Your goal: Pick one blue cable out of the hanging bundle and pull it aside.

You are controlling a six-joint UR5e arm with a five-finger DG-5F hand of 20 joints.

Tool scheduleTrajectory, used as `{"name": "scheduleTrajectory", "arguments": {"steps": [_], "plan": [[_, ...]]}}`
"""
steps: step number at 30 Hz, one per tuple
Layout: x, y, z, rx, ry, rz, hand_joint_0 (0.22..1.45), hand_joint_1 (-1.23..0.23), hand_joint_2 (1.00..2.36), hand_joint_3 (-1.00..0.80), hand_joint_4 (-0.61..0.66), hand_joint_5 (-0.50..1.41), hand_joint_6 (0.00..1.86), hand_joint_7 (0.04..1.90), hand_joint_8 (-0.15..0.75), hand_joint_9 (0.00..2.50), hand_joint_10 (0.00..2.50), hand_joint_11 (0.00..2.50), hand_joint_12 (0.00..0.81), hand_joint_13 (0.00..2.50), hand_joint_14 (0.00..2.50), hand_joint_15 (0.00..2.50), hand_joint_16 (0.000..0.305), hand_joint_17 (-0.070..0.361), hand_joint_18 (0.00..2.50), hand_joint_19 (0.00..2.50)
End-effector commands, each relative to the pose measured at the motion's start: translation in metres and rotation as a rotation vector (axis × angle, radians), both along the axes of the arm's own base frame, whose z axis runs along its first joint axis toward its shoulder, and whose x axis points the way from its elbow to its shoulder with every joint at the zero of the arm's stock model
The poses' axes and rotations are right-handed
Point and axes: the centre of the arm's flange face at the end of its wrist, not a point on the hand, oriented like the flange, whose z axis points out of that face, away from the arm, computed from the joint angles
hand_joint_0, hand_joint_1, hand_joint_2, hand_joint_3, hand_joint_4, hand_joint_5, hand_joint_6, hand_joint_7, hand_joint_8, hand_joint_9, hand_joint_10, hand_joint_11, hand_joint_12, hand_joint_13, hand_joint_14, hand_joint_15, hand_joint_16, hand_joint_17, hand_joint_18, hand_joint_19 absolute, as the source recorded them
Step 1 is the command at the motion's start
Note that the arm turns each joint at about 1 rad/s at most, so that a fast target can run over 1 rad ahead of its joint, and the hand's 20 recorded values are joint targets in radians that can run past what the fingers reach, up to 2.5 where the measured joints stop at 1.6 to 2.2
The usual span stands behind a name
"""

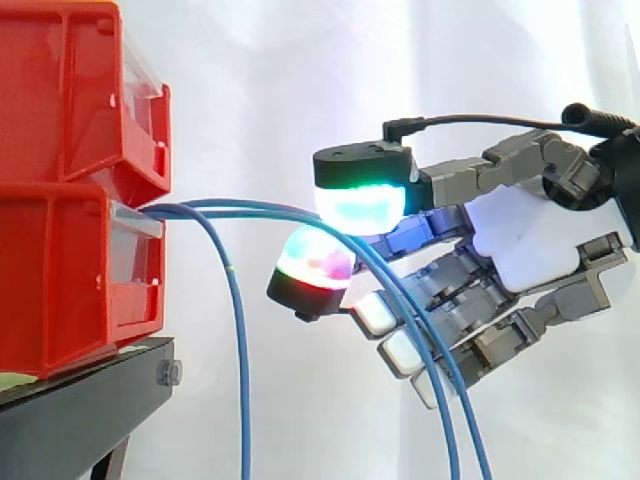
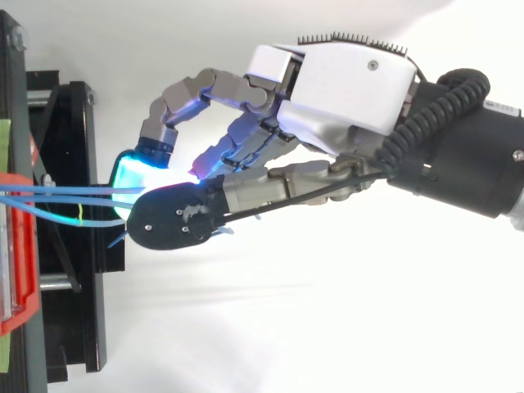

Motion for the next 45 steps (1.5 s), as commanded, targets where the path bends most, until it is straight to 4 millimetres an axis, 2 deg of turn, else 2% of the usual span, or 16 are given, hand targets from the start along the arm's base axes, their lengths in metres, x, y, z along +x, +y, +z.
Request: {"name": "scheduleTrajectory", "arguments": {"steps": [1, 2, 3, 10, 14, 17, 18, 22, 26, 30, 34, 37, 45], "plan": [[-0.0004, 0.0006, 0.0003, -0.001, 0.004, 0.001, 0.68, -0.80, 1.02, -0.12, -0.25, -0.17, 0.96, 0.89, 0.219, 0.97, 0.02, 0.64, 0.252, 1.00, 0.02, 0.55, 0.045, 0.102, 0.77, 0.45], [-0.0004, -0.0006, 0.0003, -0.001, 0.004, -0.001, 0.68, -0.80, 1.03, -0.13, -0.26, -0.17, 0.96, 0.90, 0.218, 0.97, 0.02, 0.65, 0.253, 1.00, 0.02, 0.55, 0.045, 0.102, 0.77, 0.45], [-0.0004, -0.0006, 0.0003, -0.001, 0.004, -0.001, 0.71, -0.82, 1.02, -0.16, -0.26, -0.17, 0.96, 1.00, 0.220, 0.97, 0.02, 0.65, 0.251, 1.00, 0.02, 0.55, 0.045, 0.101, 0.77, 0.45], [-0.0004, -0.0006, 0.0003, -0.001, 0.004, -0.001, 0.80, -0.86, 1.01, -0.37, -0.34, -0.16, 0.98, 1.01, 0.193, 0.99, 0.02, 0.66, 0.235, 1.00, 0.02, 0.55, 0.042, 0.095, 0.74, 0.47], [-0.0004, -0.0006, 0.0003, -0.001, 0.004, -0.001, 0.79, -0.87, 1.00, -0.50, -0.34, -0.16, 0.98, 1.01, 0.185, 1.01, 0.02, 0.65, 0.230, 1.01, 0.02, 0.54, 0.042, 0.094, 0.76, 0.43], [-0.0012, -0.0006, 0.0000, -0.001, 0.010, 0.001, 0.74, -0.87, 1.00, -0.50, -0.29, -0.15, 0.98, 0.96, 0.185, 1.02, 0.02, 0.65, 0.229, 1.01, 0.02, 0.54, 0.042, 0.094, 0.78, 0.42], [-0.0013, 0.0005, -0.0001, -0.002, 0.011, 0.002, 0.69, -0.86, 1.00, -0.50, -0.22, -0.14, 0.97, 0.87, 0.190, 1.03, 0.02, 0.65, 0.231, 1.01, 0.02, 0.54, 0.042, 0.094, 0.78, 0.44], [-0.0023, -0.0008, 0.0014, -0.001, 0.015, 0.000, 0.58, -0.76, 1.00, -0.50, -0.13, -0.13, 0.95, 0.74, 0.204, 1.04, 0.02, 0.64, 0.246, 1.03, 0.02, 0.56, 0.043, 0.096, 0.79, 0.46], [-0.0020, 0.0004, 0.0003, -0.001, 0.017, 0.002, 0.49, -0.63, 1.00, -0.50, -0.08, -0.12, 0.90, 0.78, 0.235, 1.06, 0.02, 0.62, 0.274, 1.05, 0.02, 0.55, 0.048, 0.108, 0.83, 0.45], [-0.0025, -0.0008, 0.0007, -0.001, 0.017, 0.000, 0.46, -0.56, 1.00, -0.50, -0.05, -0.12, 0.88, 0.77, 0.251, 1.07, 0.02, 0.61, 0.287, 1.06, 0.02, 0.54, 0.052, 0.116, 0.85, 0.45], [-0.0023, 0.0004, -0.0004, -0.002, 0.018, 0.002, 0.50, -0.53, 1.00, -0.50, -0.07, -0.12, 0.86, 0.81, 0.248, 1.06, 0.02, 0.62, 0.275, 1.05, 0.02, 0.55, 0.049, 0.110, 0.82, 0.47], [-0.0025, -0.0008, 0.0013, -0.001, 0.017, 0.000, 0.56, -0.59, 1.00, -0.49, -0.09, -0.13, 0.86, 0.86, 0.230, 1.06, 0.02, 0.63, 0.263, 1.04, 0.02, 0.56, 0.046, 0.104, 0.79, 0.48], [-0.0027, -0.0009, 0.0019, 0.000, 0.018, 0.000, 0.58, -0.66, 1.01, -0.32, -0.13, -0.13, 0.91, 0.87, 0.227, 1.07, 0.02, 0.64, 0.258, 1.05, 0.02, 0.57, 0.045, 0.102, 0.80, 0.48]]}}
